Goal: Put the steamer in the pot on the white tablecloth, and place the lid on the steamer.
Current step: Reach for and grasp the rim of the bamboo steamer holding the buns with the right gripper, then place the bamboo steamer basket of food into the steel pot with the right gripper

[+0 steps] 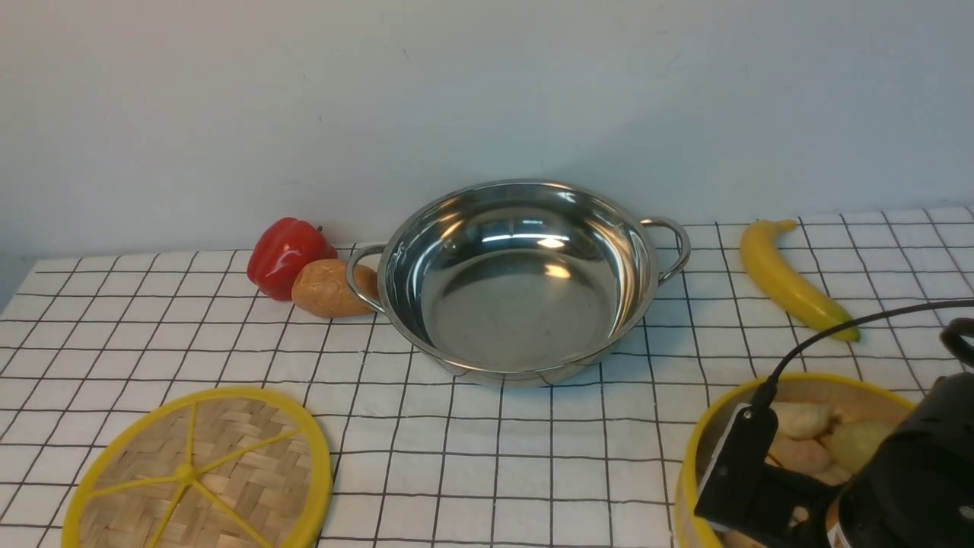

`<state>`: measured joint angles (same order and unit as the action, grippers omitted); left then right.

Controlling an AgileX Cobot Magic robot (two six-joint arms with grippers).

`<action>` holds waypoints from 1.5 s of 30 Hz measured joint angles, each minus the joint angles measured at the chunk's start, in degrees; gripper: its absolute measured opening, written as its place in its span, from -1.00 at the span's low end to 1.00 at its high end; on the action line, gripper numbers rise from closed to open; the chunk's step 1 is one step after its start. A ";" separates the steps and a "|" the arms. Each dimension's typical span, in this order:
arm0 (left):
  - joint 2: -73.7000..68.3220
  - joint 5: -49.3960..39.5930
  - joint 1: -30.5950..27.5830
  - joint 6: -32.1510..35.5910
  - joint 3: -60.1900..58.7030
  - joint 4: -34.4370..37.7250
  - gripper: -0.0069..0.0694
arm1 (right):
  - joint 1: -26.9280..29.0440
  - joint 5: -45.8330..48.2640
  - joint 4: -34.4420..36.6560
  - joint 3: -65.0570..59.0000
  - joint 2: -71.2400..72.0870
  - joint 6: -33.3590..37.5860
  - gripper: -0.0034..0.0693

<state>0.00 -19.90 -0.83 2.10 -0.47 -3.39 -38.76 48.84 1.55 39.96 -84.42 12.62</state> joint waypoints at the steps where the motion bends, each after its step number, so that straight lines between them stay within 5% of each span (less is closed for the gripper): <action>1: 0.00 0.00 0.00 0.00 0.00 0.00 -0.14 | 0.00 -0.08 0.05 0.00 0.00 0.00 -0.59; 3: 0.01 0.00 0.00 0.00 0.00 0.00 -0.14 | 0.00 -0.12 0.05 0.00 -0.15 -0.12 -0.72; 14: 0.01 0.00 0.00 0.00 0.00 0.00 -0.14 | 0.00 1.30 -0.64 0.40 0.92 -0.18 -0.71; 25: 0.01 0.00 0.00 0.00 0.00 0.00 -0.14 | 0.00 19.71 -3.72 15.61 8.04 1.62 -0.66; 45: 0.01 0.05 0.00 0.00 0.00 0.00 -0.14 | 0.00 22.08 -3.38 47.47 -15.42 25.66 -0.66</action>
<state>0.01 -19.86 -0.83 2.10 -0.47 -3.39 -38.76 70.93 -1.83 87.43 -99.84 38.28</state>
